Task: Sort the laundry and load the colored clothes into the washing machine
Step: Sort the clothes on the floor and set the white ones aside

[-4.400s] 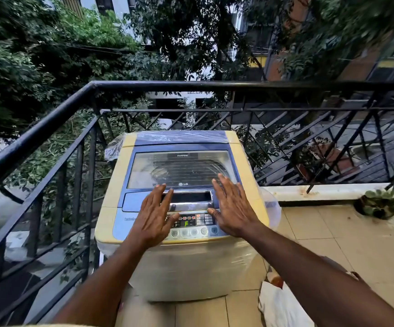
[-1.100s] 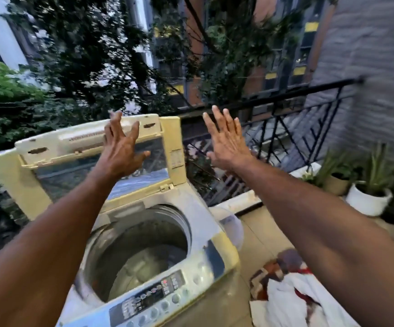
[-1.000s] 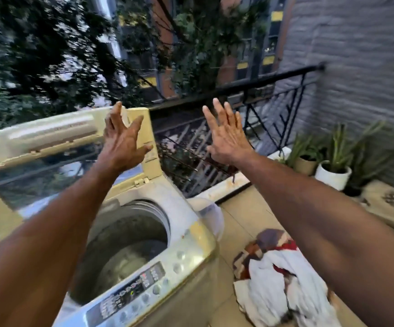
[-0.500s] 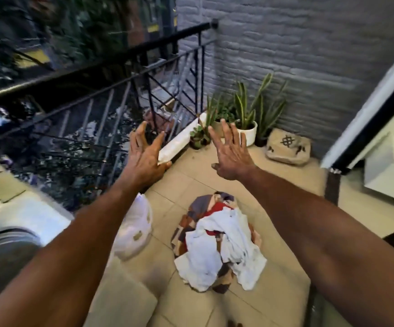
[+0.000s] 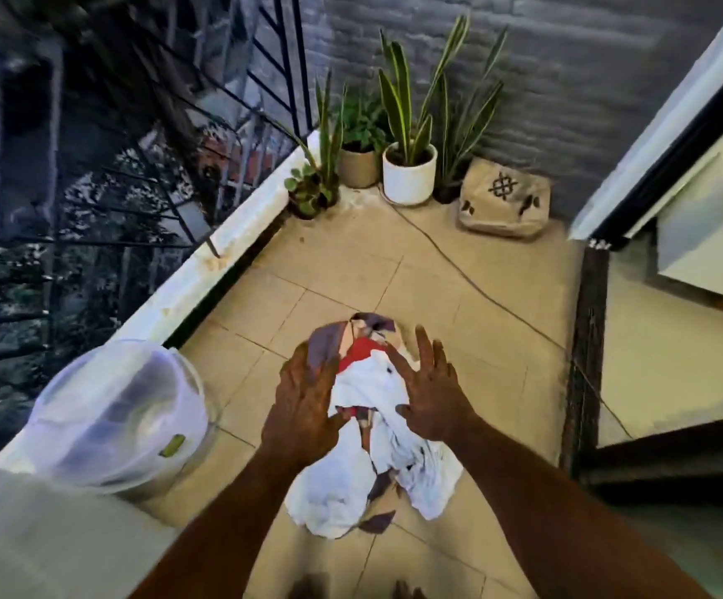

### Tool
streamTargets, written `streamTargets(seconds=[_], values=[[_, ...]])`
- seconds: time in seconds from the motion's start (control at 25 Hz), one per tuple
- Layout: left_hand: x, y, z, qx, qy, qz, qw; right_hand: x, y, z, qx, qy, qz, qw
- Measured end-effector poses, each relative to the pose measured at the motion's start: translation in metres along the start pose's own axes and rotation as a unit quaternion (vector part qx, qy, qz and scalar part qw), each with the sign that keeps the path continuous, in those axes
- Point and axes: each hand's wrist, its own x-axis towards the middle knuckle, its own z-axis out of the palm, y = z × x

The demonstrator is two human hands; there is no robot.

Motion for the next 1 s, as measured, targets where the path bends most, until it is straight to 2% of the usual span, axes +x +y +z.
streamTargets(seconds=[0.24, 0.48, 0.68, 0.8, 0.92, 1.0], values=[[0.013, -0.059, 0.146, 0.011, -0.07, 0.011, 0.997, 0.049, 0.019, 0.178, 0.052, -0.128, 0.029, 0.99], [0.005, -0.115, 0.249, -0.008, -0.135, -0.024, 0.991, 0.09, 0.027, 0.304, 0.089, -0.209, 0.075, 0.971], [-0.016, -0.139, 0.302, -0.012, -0.15, -0.014, 0.989, 0.118, 0.033, 0.37, 0.076, -0.178, 0.106, 0.975], [-0.025, -0.148, 0.322, 0.016, -0.199, -0.027, 0.98, 0.129, 0.033, 0.387, 0.112, -0.153, 0.126, 0.974], [-0.026, -0.145, 0.331, 0.021, -0.212, -0.055, 0.975, 0.127, 0.027, 0.38, 0.238, -0.073, 0.162, 0.955], [-0.018, -0.141, 0.331, -0.003, -0.196, -0.066, 0.978, 0.116, 0.025, 0.359, 0.384, -0.011, 0.198, 0.902]])
